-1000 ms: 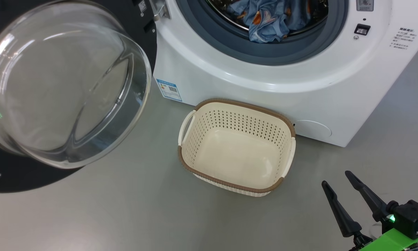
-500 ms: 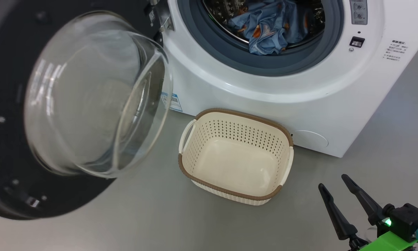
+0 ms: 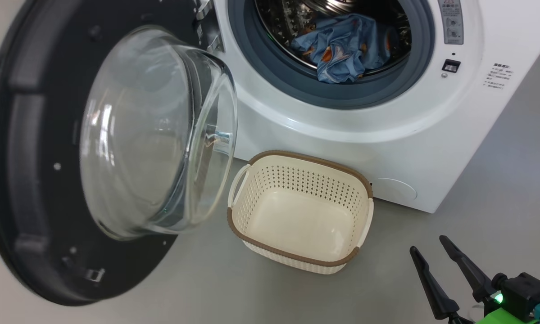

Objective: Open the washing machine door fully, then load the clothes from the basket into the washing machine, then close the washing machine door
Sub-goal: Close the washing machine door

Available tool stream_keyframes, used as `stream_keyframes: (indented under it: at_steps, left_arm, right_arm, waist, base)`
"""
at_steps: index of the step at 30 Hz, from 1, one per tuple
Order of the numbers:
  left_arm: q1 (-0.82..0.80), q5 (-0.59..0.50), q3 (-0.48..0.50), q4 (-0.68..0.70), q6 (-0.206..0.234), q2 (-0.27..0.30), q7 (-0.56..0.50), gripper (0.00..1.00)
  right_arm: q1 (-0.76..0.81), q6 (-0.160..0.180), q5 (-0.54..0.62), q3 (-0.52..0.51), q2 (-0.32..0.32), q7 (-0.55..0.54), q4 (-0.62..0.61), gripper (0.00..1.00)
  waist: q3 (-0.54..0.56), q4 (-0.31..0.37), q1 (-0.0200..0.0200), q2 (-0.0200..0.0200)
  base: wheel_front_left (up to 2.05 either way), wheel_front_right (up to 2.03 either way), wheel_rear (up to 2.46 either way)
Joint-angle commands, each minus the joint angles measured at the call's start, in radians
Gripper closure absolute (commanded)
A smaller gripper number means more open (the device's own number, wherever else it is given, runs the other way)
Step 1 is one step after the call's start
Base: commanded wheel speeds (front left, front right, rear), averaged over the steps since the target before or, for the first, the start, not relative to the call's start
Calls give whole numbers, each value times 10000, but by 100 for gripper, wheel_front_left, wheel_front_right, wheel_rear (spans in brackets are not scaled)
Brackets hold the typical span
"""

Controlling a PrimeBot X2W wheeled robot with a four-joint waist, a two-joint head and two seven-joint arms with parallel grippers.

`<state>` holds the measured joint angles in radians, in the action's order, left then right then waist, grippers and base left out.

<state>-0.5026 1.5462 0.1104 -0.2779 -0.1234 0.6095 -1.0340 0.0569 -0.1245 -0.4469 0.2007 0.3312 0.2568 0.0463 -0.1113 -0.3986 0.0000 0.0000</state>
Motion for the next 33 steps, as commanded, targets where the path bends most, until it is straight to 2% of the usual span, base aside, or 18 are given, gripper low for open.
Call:
stream_keyframes:
  at_steps: [1,10,18,25,33]
  left_arm:
    - [-134,149,303,421,-73,455,-157,100]
    - [2,469,-447,2139,-73,-97,-912,100]
    - [-369,234,-1344,3162,-73,-945,-892,100]
    - [-903,-266,-1952,3531,-73,-1608,-429,100]
    - [-1831,-898,-2542,2998,-73,-2334,539,100]
  right_arm:
    - [22,-62,16,103,101,49,-203,0]
    - [165,-62,47,-87,5,49,-221,0]
    - [72,-62,63,-173,-98,49,-241,0]
    - [-52,-62,62,-279,-208,49,-267,0]
    - [-261,-62,62,-425,-326,49,-302,0]
  waist:
    - [43,50,0,0]
    - [165,496,0,0]
    - [95,1197,0,0]
    - [-75,1931,0,0]
    - [-383,2737,0,0]
  base:
    - [0,0,0]
    - [0,0,0]
    - [0,0,0]
    - [0,0,0]
    - [0,0,0]
